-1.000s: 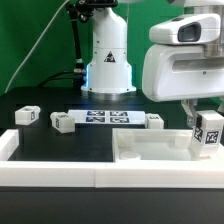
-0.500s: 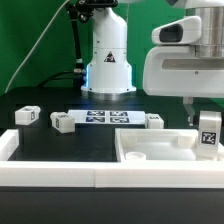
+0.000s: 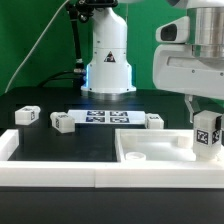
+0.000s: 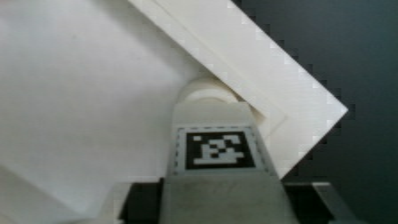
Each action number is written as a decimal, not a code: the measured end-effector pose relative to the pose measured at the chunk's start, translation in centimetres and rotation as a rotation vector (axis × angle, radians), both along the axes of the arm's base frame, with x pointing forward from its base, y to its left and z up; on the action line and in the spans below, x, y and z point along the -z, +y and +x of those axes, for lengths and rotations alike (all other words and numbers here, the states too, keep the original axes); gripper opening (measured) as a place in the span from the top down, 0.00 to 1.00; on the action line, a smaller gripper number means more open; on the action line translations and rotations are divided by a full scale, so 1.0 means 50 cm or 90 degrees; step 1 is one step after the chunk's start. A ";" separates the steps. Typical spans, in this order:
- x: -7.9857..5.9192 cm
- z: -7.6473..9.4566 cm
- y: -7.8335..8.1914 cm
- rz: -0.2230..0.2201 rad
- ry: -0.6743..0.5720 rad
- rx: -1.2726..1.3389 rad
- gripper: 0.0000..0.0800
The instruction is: Assemble one leg
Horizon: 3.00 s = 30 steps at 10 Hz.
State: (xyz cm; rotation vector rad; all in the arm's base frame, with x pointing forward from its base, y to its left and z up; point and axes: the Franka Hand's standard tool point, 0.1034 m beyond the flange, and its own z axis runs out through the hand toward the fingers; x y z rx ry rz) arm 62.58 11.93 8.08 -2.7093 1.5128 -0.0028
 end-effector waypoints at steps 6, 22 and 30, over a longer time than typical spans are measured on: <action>0.001 -0.003 0.010 0.013 0.009 0.142 0.32; 0.005 0.005 -0.001 -0.019 -0.039 -0.759 0.53; 0.008 0.000 0.000 -0.020 -0.023 -0.325 0.64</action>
Offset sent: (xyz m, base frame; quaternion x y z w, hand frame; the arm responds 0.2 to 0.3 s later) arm 0.0000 0.0000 0.0000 0.0000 0.0000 0.1593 0.9872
